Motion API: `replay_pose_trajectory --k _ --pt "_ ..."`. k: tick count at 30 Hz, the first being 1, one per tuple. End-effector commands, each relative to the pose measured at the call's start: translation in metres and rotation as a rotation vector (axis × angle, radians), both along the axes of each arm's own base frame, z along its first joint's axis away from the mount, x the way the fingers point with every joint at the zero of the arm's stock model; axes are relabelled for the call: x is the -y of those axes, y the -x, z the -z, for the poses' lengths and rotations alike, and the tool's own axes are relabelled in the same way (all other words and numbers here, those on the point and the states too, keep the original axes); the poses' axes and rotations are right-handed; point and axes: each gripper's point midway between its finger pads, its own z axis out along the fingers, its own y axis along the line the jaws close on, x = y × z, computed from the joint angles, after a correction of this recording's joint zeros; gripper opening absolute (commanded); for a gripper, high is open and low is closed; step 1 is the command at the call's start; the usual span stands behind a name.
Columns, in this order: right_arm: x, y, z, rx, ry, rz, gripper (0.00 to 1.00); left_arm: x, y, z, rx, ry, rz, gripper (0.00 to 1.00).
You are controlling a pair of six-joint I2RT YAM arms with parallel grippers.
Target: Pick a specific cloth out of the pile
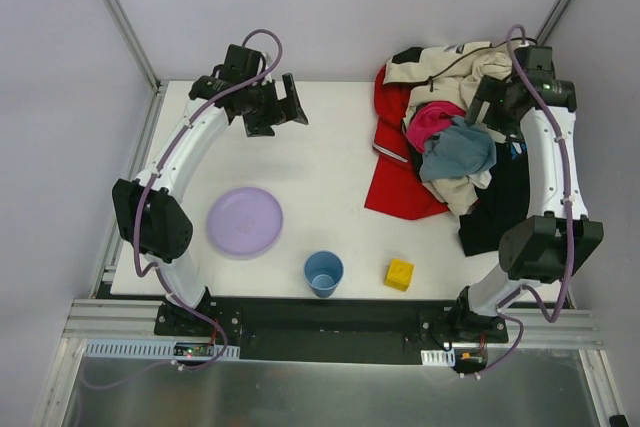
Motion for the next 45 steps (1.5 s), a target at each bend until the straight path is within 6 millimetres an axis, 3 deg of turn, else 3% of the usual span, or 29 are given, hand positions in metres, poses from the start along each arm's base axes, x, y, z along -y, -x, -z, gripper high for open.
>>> replay_pose_trajectory --k 1,6,10,17,20,24,29,32,40,45 --pt "-0.048 0.006 -0.024 0.034 0.02 -0.194 0.96 0.005 0.01 -0.012 0.009 0.041 0.012 0.99" --pt "-0.118 0.003 -0.004 -0.01 0.013 -0.414 0.98 0.003 0.013 -0.01 0.004 0.04 0.01 0.99" --pt "-0.16 -0.002 0.022 -0.065 -0.01 -0.519 0.99 0.002 0.015 -0.006 -0.003 0.034 0.007 0.99" --pt "-0.208 -0.006 0.071 -0.187 -0.044 -0.644 0.97 -0.004 0.019 -0.005 0.006 0.012 -0.001 0.99" --pt "-0.215 -0.005 0.1 -0.261 -0.045 -0.66 0.96 -0.007 0.022 -0.003 0.004 0.004 -0.013 0.99" --pt "-0.2 -0.006 0.133 -0.36 0.034 -0.625 0.96 -0.009 0.026 0.004 -0.011 -0.005 -0.02 0.99" --pt "-0.179 -0.008 0.152 -0.423 0.104 -0.571 0.96 -0.011 0.03 0.008 -0.02 -0.014 -0.019 0.99" --pt "-0.159 -0.011 0.155 -0.44 0.143 -0.516 0.97 -0.012 0.03 0.01 -0.021 -0.02 -0.017 0.99" --pt "-0.084 -0.017 0.153 -0.465 0.202 -0.319 0.98 -0.012 0.033 0.013 -0.031 -0.02 -0.014 0.99" --pt "-0.059 -0.021 0.144 -0.443 0.206 -0.27 0.98 -0.01 0.032 0.018 -0.044 -0.018 -0.005 0.99"
